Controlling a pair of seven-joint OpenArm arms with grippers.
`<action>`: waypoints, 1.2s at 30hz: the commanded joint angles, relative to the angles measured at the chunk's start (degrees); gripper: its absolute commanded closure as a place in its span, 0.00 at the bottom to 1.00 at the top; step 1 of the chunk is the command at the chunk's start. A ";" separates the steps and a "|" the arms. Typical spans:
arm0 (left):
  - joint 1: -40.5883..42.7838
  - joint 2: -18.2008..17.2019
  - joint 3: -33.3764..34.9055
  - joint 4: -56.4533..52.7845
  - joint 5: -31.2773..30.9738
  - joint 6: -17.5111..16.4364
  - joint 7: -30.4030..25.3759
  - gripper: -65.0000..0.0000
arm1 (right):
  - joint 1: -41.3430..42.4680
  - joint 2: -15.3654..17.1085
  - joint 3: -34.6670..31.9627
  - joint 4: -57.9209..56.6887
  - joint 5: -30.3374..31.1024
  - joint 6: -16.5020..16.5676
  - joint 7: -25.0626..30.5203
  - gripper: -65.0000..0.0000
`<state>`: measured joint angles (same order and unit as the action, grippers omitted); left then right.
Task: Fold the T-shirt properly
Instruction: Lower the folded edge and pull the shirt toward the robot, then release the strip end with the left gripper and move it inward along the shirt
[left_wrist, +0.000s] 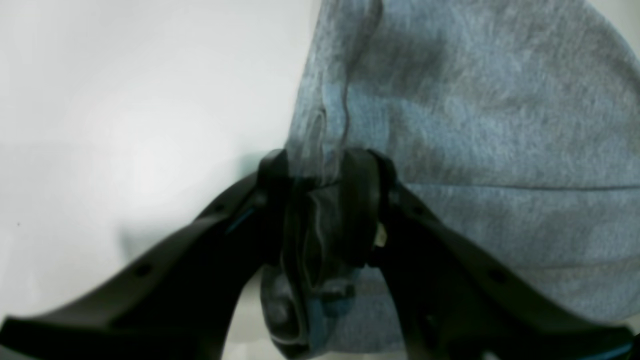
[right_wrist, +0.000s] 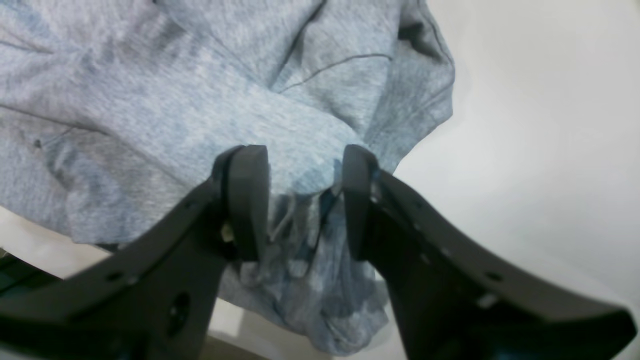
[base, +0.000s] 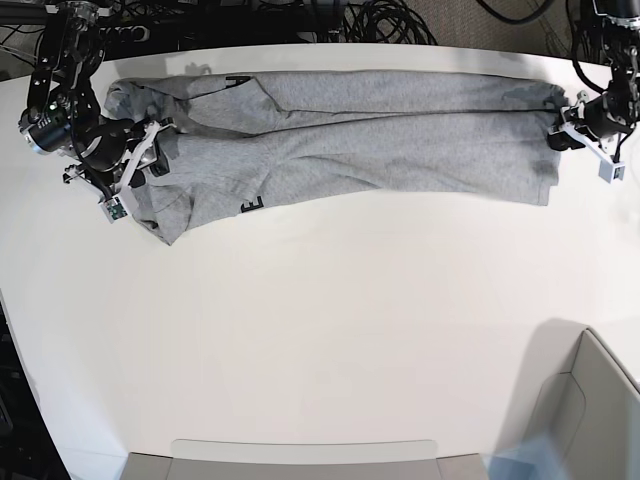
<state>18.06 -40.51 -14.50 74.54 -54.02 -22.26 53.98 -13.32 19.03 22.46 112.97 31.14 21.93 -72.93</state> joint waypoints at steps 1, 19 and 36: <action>0.35 -0.50 1.89 -0.21 1.23 0.59 1.80 0.70 | 0.62 0.80 0.36 0.75 0.21 0.44 0.62 0.62; -0.70 1.35 3.38 0.31 1.40 -10.31 0.31 1.00 | 0.44 0.53 0.44 0.83 0.21 0.44 0.62 0.62; -8.97 1.87 -12.27 -0.57 10.81 -10.31 0.40 1.00 | -0.35 0.45 0.53 1.10 0.47 0.44 0.18 0.62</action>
<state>9.72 -36.77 -26.30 72.51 -42.39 -32.42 55.68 -13.67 18.74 22.55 112.99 31.27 21.93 -73.06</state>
